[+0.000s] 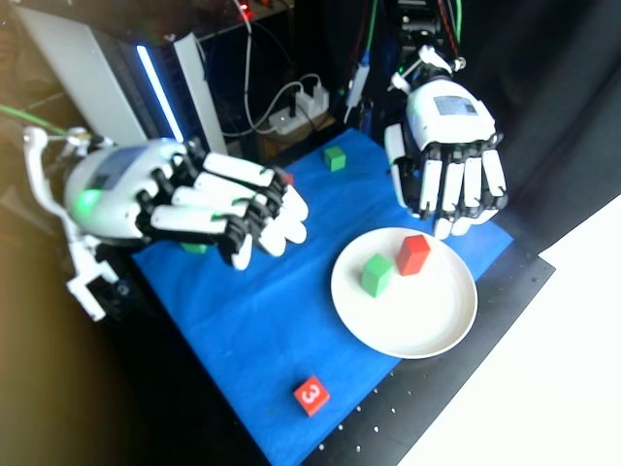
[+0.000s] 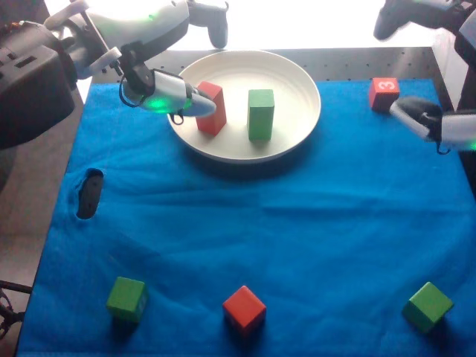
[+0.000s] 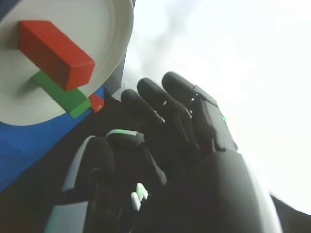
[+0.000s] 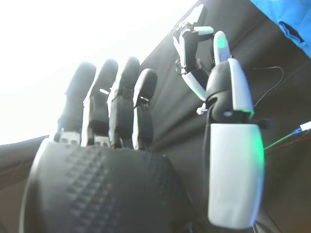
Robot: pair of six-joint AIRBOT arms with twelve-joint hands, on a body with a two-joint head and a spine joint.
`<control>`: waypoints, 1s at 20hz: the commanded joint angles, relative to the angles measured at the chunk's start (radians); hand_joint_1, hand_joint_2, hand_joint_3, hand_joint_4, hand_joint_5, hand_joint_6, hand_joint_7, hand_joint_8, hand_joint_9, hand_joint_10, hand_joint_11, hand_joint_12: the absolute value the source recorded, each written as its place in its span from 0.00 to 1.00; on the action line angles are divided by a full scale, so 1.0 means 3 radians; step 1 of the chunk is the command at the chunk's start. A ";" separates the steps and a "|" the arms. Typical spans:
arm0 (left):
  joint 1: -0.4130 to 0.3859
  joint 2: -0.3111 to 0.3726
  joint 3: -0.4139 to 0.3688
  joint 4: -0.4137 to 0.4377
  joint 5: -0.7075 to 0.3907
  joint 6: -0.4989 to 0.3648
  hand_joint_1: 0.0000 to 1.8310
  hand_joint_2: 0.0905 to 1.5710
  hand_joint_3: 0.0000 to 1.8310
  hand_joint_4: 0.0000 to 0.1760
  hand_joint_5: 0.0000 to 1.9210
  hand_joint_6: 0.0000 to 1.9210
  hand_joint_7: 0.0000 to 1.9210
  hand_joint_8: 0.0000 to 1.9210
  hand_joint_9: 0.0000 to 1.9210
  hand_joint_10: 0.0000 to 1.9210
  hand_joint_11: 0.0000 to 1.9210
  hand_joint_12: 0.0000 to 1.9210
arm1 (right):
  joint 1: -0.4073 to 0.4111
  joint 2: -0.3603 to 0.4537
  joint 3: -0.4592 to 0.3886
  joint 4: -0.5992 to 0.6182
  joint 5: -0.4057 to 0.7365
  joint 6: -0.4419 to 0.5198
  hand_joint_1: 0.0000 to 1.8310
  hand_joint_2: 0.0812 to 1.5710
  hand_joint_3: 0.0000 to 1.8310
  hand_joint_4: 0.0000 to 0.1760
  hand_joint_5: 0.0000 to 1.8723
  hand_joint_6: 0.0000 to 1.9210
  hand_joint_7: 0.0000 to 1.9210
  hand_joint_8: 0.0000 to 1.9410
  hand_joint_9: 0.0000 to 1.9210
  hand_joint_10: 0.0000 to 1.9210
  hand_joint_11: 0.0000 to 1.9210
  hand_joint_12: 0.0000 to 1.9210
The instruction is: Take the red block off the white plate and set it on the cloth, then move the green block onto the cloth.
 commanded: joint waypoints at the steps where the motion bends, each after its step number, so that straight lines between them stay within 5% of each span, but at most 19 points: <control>1: -0.0046 -0.0003 0.0002 0.0010 -0.0402 0.0000 0.48 0.59 0.01 0.19 0.18 0.09 0.17 0.04 0.07 0.22 0.00 0.57 | 0.0049 -0.0004 0.0007 -0.0115 -0.0405 -0.0006 0.60 0.39 0.35 0.00 0.25 0.62 0.27 0.70 0.24 0.81 0.24 0.98; 4: -0.0044 0.0000 -0.0013 0.0018 -0.0411 0.0000 0.48 0.60 0.00 0.13 0.20 0.04 0.17 0.00 0.08 0.13 0.00 0.51 | 0.0049 -0.0009 0.0008 -0.0115 -0.0405 -0.0006 0.58 0.39 0.35 0.00 0.26 0.59 0.27 0.65 0.23 0.78 0.23 0.99; 6: -0.0045 -0.0021 0.0021 0.0018 -0.0354 0.0000 0.47 0.60 0.00 0.30 0.19 0.03 0.17 0.00 0.09 0.12 0.00 0.54 | 0.0049 -0.0022 0.0019 -0.0115 -0.0405 -0.0006 0.60 0.37 0.37 0.00 0.27 0.59 0.30 0.63 0.26 0.78 0.25 0.99; 8: -0.0048 -0.0103 0.0120 0.0000 -0.0246 0.0000 0.50 0.59 0.00 0.21 0.20 0.03 0.18 0.01 0.11 0.13 0.00 0.62 | 0.0049 -0.0026 0.0033 -0.0115 -0.0405 -0.0006 0.61 0.37 0.37 0.00 0.26 0.61 0.29 0.64 0.27 0.78 0.27 0.98; 9: -0.0050 -0.0166 0.0189 -0.0002 -0.0171 0.0000 0.52 0.57 0.00 0.11 0.21 0.02 0.20 0.01 0.12 0.19 0.00 0.70 | 0.0049 -0.0033 0.0043 -0.0115 -0.0405 -0.0006 0.60 0.38 0.38 0.00 0.25 0.62 0.28 0.67 0.26 0.80 0.28 0.98; 12: -0.0056 -0.0359 0.0403 -0.0017 0.0059 0.0000 0.59 0.54 0.00 0.05 0.23 0.01 0.23 0.01 0.14 0.30 0.01 0.76 | 0.0049 -0.0046 0.0062 -0.0115 -0.0405 -0.0006 0.61 0.43 0.32 0.00 0.23 0.62 0.26 0.69 0.23 0.81 0.22 0.99; 16: -0.0057 -0.0519 0.0622 -0.0075 0.0283 0.0000 0.59 0.53 0.00 0.36 0.23 0.00 0.24 0.02 0.08 0.46 0.00 0.82 | 0.0049 -0.0056 0.0080 -0.0115 -0.0405 -0.0006 0.62 0.45 0.29 0.00 0.24 0.62 0.24 0.73 0.23 0.84 0.26 0.98; 17: -0.0057 -0.0531 0.0643 -0.0078 0.0308 -0.0001 0.60 0.53 0.00 0.26 0.23 0.00 0.24 0.02 0.09 0.47 0.00 0.82 | 0.0049 -0.0056 0.0080 -0.0115 -0.0405 -0.0005 0.62 0.45 0.29 0.00 0.24 0.62 0.24 0.73 0.23 0.84 0.25 0.98; 20: -0.0046 -0.0579 0.0715 -0.0122 0.0365 -0.0002 0.60 0.54 0.00 0.18 0.25 0.01 0.27 0.04 0.10 0.53 0.02 0.86 | 0.0050 -0.0056 0.0080 -0.0115 -0.0406 -0.0005 0.62 0.46 0.29 0.00 0.25 0.62 0.24 0.73 0.22 0.84 0.27 0.98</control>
